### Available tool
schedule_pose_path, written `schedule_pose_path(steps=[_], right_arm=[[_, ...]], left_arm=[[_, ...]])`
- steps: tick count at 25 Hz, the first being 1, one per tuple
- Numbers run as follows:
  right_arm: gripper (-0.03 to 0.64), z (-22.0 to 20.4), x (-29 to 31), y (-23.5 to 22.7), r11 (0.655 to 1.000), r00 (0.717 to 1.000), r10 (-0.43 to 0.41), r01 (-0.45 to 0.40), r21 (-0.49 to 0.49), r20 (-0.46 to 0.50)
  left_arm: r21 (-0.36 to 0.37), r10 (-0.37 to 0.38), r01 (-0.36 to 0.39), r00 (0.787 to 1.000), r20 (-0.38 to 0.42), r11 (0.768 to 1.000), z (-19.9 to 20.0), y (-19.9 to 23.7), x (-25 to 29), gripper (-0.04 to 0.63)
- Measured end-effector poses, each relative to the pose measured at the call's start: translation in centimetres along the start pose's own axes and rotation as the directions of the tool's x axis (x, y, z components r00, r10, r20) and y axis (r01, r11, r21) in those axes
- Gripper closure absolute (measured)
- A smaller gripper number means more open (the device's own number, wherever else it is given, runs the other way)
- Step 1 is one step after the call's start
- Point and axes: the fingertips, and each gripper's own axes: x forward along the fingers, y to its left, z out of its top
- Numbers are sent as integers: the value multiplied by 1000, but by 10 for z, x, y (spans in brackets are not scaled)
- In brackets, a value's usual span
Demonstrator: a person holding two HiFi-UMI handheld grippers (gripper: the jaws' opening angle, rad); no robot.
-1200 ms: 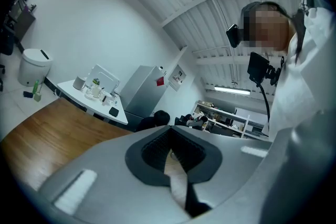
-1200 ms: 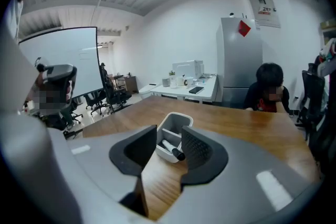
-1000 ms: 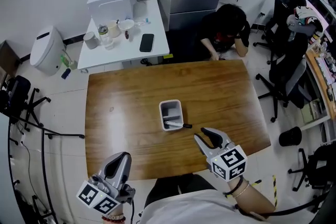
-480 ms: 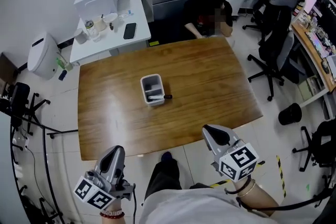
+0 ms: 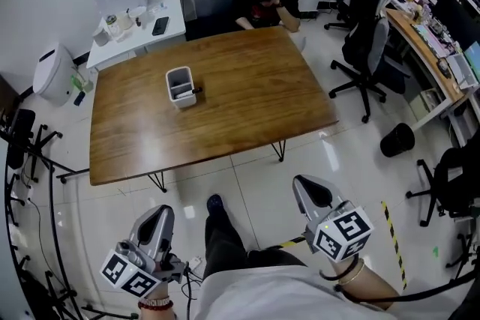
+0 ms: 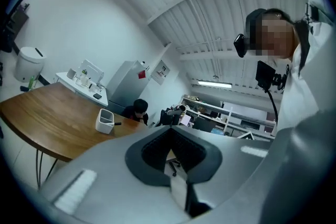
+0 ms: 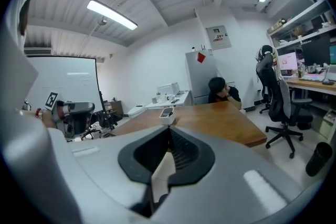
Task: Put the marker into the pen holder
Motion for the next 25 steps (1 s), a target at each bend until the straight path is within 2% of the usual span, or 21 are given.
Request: schedule_pose_path(steps=[5,9,13,18,25], right_arm=[[623,-19,-65,14,995,996,93,-93,19,-7],[623,5,-90,35,989,986,150,-149,-15,67],[623,31,-110,64,981,970,194,-188,-57,147],[623,34,-106,107,962,955,261,-246,-116,143],[623,43,-100,154,952,948,285,-261,-162,143]], left_arm=[[40,15,-15,1000,7,999,-2,-60,-23,601],[64,63,-65,997,34,996,11,-75,-38,601],[118,117,-122,992,51,986,28,-82,-43,601],[141,69,-76,996,55,987,37,-101,-44,601],[184,-26,32,999,-32,982,16,-129,-66,601]])
